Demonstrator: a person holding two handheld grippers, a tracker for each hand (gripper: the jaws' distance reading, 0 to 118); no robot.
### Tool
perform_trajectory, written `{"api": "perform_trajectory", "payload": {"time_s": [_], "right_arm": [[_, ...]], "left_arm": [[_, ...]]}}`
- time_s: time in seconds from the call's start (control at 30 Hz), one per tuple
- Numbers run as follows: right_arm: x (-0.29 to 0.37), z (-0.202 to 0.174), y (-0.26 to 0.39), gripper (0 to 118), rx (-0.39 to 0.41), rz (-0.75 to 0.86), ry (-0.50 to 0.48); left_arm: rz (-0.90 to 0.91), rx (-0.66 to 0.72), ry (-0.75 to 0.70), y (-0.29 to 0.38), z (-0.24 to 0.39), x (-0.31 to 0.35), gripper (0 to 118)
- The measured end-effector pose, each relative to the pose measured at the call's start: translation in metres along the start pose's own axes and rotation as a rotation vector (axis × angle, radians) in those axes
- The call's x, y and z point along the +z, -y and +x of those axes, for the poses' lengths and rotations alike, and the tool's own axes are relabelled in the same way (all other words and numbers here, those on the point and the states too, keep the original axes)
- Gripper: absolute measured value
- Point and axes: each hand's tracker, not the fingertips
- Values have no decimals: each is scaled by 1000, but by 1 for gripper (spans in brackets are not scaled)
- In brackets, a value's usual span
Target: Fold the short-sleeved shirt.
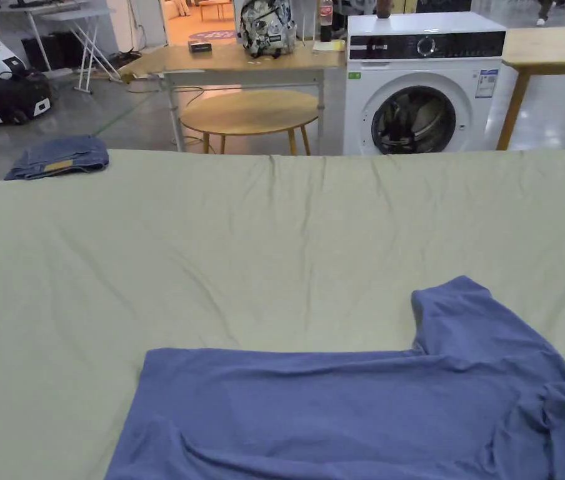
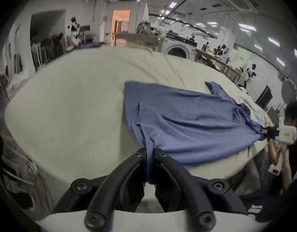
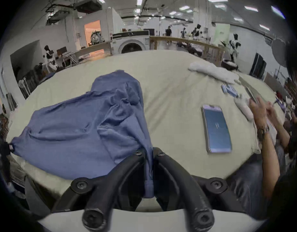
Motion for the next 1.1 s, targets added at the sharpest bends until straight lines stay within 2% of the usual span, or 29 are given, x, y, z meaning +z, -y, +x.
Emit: {"api": "perform_trajectory", "payload": {"time_s": [0.07, 0.1, 0.17, 0.2, 0.23, 0.27, 0.3, 0.4, 0.47, 0.57, 0.63, 0.67, 0.7, 0.73, 0.77, 0.8, 0.87, 1.0, 1.1], "right_arm": [[1, 2, 15, 6, 2, -15, 16], [-1, 1, 16, 9, -5, -21, 7], [-10, 4, 24, 37, -20, -27, -12], [-13, 5, 26, 46, -24, -33, -7], [-11, 5, 24, 46, -55, -38, -12], [-5, 8, 25, 76, -83, -24, -42], [4, 10, 24, 82, -97, 15, -64], [36, 10, 14, 81, -51, 168, -79], [61, 0, 1, 81, 1, 265, -118], [78, -17, -16, 81, 38, 353, -170], [82, -31, -27, 80, 86, 380, -226], [84, -41, -31, 73, 114, 405, -238], [85, -48, -33, 62, 138, 408, -249], [85, -57, -37, 44, 169, 408, -258], [82, -65, -39, 18, 199, 408, -237], [82, -72, -39, 5, 221, 415, -218], [80, -82, -42, 0, 225, 401, -229], [71, -90, -46, 0, 215, 382, -250], [64, -81, -44, 0, 167, 368, -282]], "left_arm": [[-32, 3, 7, 17, -2, -1, 3], [-10, -14, -7, 20, -4, -2, 9], [-19, 20, -13, 28, -9, -10, 30], [16, 55, -14, 29, -13, -7, 37], [47, 70, 16, 27, -14, -3, 37], [89, 70, 24, 25, -11, 6, 63], [156, 48, 26, 21, -9, 16, 63], [314, -25, 3, 4, 12, 50, 64], [442, -76, -36, -8, 34, 73, 64], [566, -137, -55, -23, 69, 96, 64], [596, -172, -67, -32, 85, 101, 63], [595, -177, -69, -35, 94, 102, 61], [597, -185, -65, -37, 99, 101, 50], [606, -192, -56, -39, 104, 101, 30], [604, -201, -33, -41, 107, 99, 5], [596, -207, -21, -41, 109, 98, 0], [548, -225, 41, -43, 112, 94, 0], [496, -196, 12, -56, 103, 81, 0], [429, -127, 25, -78, 83, 58, 0]]}}
